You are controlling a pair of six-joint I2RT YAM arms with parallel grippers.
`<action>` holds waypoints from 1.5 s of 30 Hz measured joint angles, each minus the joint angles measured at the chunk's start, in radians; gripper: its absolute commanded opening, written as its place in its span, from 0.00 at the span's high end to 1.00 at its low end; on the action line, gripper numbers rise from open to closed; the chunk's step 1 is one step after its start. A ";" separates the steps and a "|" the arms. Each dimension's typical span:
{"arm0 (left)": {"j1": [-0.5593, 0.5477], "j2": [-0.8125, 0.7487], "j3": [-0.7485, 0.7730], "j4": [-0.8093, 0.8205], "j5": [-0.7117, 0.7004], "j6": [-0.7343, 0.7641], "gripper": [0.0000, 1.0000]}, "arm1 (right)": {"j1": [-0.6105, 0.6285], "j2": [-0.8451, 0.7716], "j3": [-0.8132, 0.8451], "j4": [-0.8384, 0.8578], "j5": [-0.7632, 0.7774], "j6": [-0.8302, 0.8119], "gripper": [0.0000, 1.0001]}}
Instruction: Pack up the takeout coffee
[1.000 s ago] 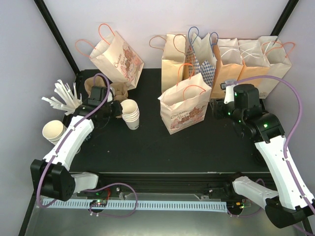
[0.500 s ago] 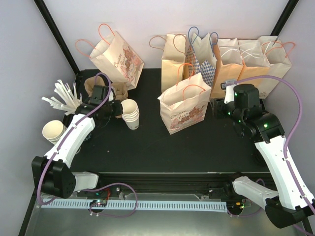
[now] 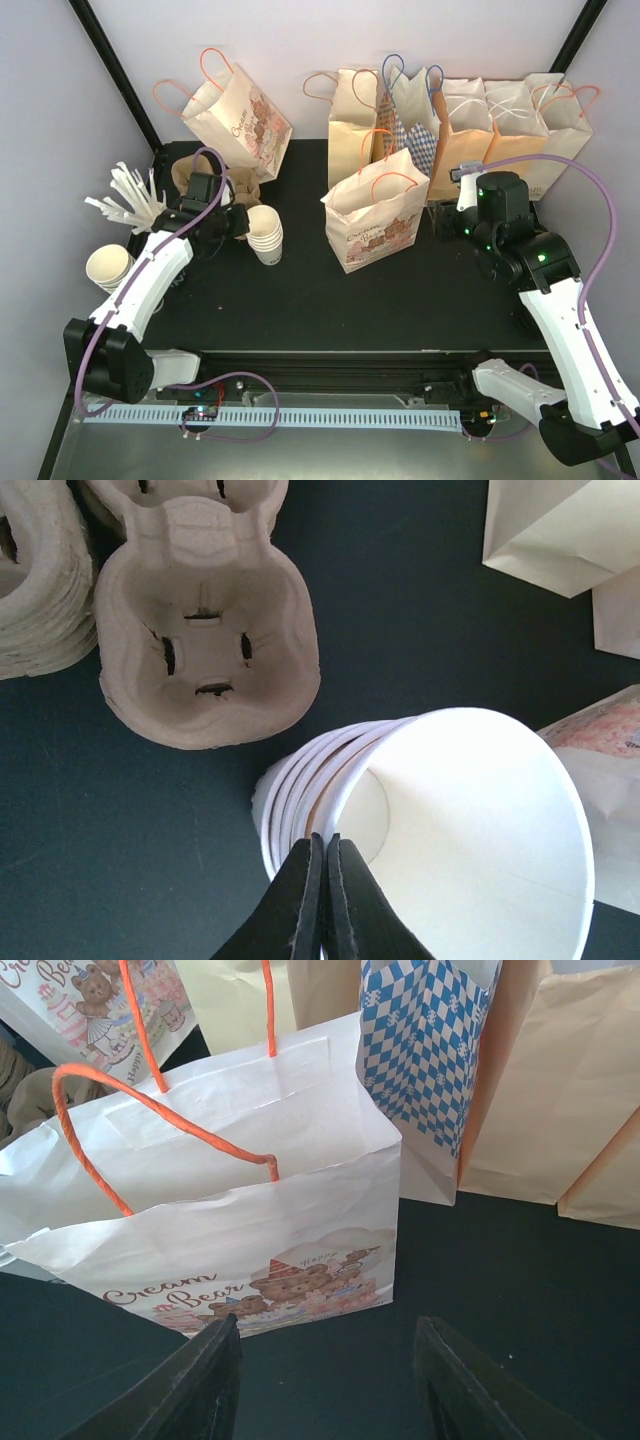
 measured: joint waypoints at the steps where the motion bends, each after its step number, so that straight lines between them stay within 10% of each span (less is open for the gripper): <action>1: 0.000 -0.002 0.006 -0.009 0.000 0.000 0.98 | 0.000 0.000 0.000 0.000 0.000 0.000 0.50; 27: -0.025 -0.265 0.239 -0.111 0.261 0.064 0.98 | 0.000 -0.196 -0.135 0.091 -0.014 0.007 0.49; 45: -0.632 -0.224 -0.224 0.040 0.136 -0.056 0.98 | 0.000 -0.301 -0.597 0.151 -0.018 0.348 0.07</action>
